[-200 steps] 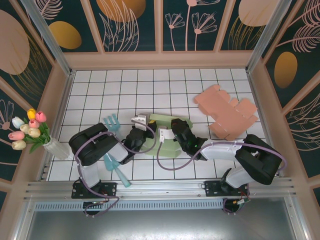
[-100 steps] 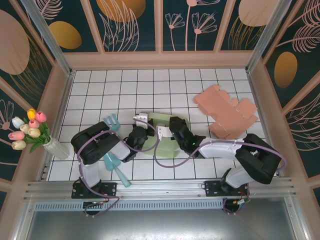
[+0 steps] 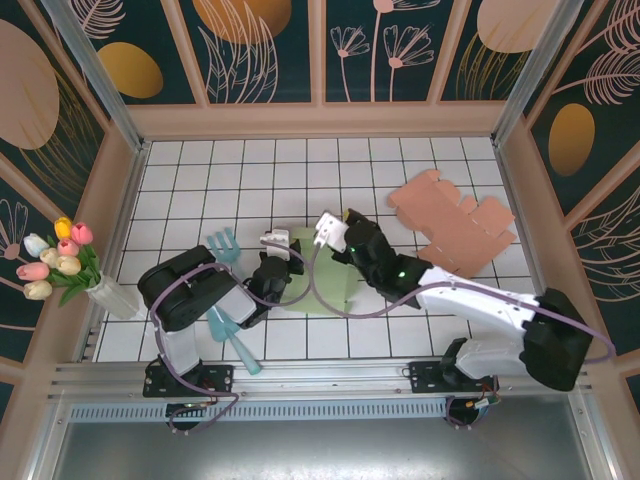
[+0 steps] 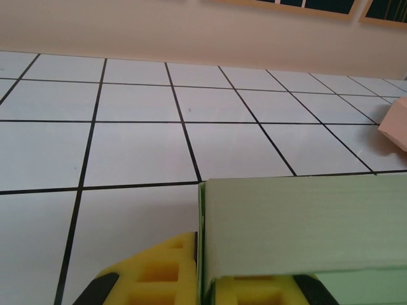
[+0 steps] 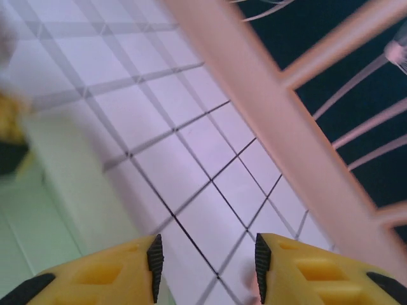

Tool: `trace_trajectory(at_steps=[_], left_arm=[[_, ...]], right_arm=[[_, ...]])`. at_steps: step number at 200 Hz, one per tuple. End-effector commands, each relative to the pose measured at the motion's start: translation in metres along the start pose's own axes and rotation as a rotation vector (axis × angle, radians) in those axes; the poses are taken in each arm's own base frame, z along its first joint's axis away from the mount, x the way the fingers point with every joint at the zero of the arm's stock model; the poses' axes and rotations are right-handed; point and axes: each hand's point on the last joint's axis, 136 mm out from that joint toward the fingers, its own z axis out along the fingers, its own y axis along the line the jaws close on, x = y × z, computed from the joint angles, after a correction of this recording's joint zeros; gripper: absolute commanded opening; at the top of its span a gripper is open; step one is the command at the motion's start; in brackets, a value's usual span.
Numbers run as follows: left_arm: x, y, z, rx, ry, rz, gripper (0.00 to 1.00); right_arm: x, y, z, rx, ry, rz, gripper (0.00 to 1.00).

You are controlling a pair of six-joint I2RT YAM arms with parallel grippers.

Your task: Fold the paper box

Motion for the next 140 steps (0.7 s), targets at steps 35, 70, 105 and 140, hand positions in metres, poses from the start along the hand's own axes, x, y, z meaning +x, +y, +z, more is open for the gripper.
trace_trajectory(at_steps=[35,70,105,140], left_arm=[[0.000,0.012,-0.007,-0.069,0.021,-0.008,0.00],[-0.008,0.019,-0.014,-0.111,0.017,-0.051,0.00],[-0.017,0.019,-0.018,-0.128,0.009,-0.068,0.00],[-0.018,0.022,-0.019,-0.151,0.017,-0.076,0.00]], right_arm=[[0.016,-0.017,-0.016,0.077,0.067,0.878,0.49],[0.012,0.007,-0.004,-0.030,0.050,1.038,0.52],[0.017,0.011,0.009,-0.041,0.062,1.102,0.57],[0.028,0.015,0.025,-0.078,0.101,1.172,0.57]])
